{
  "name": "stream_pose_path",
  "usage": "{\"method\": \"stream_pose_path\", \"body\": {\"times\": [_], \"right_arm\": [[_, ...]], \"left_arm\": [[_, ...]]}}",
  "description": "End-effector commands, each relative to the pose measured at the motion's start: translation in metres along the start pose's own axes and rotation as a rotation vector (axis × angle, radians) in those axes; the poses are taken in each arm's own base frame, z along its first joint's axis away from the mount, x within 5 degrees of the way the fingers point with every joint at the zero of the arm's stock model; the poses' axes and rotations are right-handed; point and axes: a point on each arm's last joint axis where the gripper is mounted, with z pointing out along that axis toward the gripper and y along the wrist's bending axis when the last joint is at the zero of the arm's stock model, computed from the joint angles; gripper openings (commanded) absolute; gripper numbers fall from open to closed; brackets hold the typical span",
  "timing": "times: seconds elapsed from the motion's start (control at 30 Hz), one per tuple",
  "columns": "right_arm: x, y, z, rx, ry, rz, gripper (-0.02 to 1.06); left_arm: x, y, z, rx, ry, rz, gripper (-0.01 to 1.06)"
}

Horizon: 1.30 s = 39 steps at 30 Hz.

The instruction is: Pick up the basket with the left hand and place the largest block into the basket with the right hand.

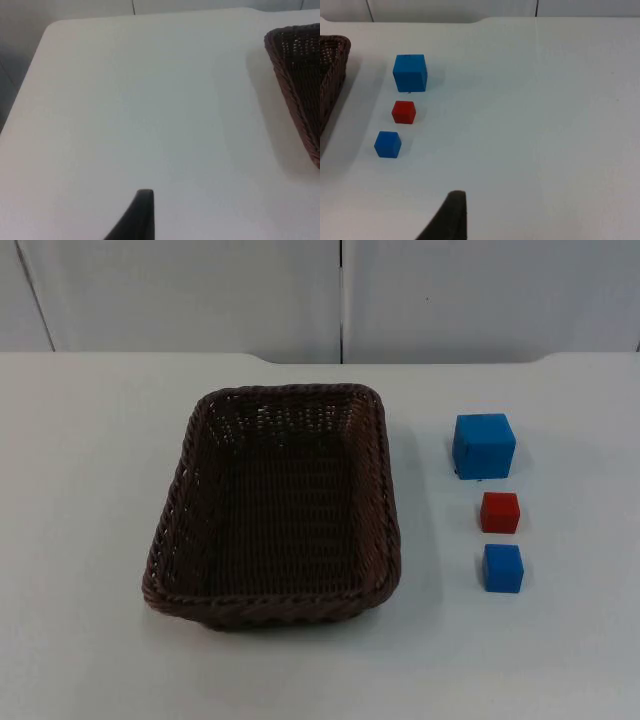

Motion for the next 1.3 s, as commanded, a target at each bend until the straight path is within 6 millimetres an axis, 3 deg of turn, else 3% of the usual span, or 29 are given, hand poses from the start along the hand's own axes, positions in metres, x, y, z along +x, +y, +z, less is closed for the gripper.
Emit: {"method": "stream_pose_path", "body": {"times": [0.0,0.2,0.57,1.27], "right_arm": [[0.0,0.0,0.001,0.002,-0.001,-0.006,1.05],[0.0,0.0,0.001,0.002,-0.001,-0.006,1.05],[0.0,0.0,0.001,0.002,-0.001,-0.006,1.05],[0.0,0.0,0.001,0.002,-0.001,-0.006,1.05]], "left_arm": [[-0.003,0.0,-0.002,0.008,-0.027,-0.006,1.05],[-0.014,-0.001,-0.01,0.014,-0.114,-0.011,1.05],[-0.046,-0.002,-0.004,0.045,-0.114,-0.032,1.05],[-0.149,-0.006,0.018,0.115,-0.12,-0.044,1.05]]}}
